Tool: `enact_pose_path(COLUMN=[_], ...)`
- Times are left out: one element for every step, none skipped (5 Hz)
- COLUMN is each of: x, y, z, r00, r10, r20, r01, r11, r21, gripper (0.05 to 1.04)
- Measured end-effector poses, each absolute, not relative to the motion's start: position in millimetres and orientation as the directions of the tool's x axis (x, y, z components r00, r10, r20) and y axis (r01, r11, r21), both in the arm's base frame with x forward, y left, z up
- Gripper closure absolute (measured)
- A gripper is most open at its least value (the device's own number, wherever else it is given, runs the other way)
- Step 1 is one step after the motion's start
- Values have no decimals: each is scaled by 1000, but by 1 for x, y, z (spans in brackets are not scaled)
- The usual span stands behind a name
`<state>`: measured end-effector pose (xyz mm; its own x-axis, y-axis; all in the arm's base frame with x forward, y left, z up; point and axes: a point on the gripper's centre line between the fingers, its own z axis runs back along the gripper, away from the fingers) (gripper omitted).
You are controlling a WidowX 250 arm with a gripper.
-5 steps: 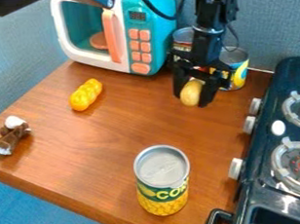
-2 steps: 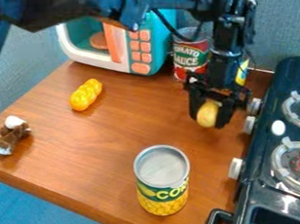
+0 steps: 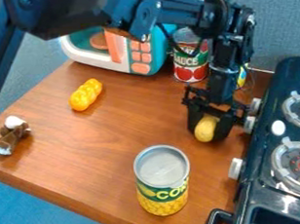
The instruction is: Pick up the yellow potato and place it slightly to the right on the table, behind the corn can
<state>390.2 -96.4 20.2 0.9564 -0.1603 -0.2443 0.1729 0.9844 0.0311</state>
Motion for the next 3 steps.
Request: enact_pose_path(x=[388,385,384], y=[-96,-94,-94], z=[17,17,17], r00=[958,959,970], r10=[-146,-107,-90], r20=[-247,-263,-224], r01=[159,123,95], r11=[987,992,995], r21=[33,42,10], gripper=[310,98,93])
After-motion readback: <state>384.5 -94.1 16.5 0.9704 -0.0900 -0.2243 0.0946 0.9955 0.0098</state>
